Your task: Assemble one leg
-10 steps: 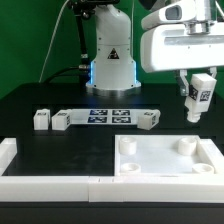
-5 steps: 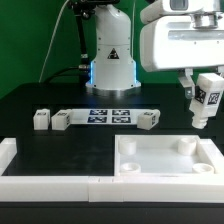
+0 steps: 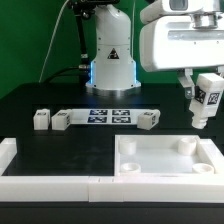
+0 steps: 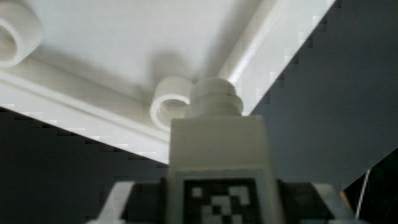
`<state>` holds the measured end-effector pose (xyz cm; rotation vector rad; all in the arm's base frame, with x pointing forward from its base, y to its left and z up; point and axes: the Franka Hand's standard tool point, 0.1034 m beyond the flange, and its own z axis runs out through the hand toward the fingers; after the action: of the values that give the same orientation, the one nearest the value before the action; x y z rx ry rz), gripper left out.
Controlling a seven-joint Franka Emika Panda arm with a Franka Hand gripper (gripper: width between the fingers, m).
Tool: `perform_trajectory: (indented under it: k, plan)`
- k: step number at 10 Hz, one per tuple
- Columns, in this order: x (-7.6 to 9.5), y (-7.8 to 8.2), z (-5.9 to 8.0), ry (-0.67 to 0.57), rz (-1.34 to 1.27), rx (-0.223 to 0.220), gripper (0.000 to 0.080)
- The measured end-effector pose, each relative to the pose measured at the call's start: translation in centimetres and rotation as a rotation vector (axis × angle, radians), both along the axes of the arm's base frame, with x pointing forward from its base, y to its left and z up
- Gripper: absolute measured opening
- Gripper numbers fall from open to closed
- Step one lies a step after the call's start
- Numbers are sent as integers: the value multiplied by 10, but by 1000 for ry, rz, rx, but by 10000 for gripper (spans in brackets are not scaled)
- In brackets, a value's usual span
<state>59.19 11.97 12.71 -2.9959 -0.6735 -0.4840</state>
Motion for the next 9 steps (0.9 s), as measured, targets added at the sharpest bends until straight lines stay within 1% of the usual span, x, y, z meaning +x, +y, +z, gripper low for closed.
perform_trajectory:
  k: [1, 2, 4, 5, 6, 7, 8, 9]
  plan:
    - [15, -4, -2, -10, -18, 7, 288]
    - [25, -6, -4, -11, -33, 14, 288]
    - [37, -4, -9, -11, -51, 24, 288]
    - [39, -4, -16, -13, -47, 25, 288]
    - [42, -4, -21, -63, -48, 36, 288]
    - [39, -1, -30, -57, -49, 39, 288]
    - [37, 6, -34, -57, -40, 41, 288]
    - [37, 6, -35, -87, -37, 46, 288]
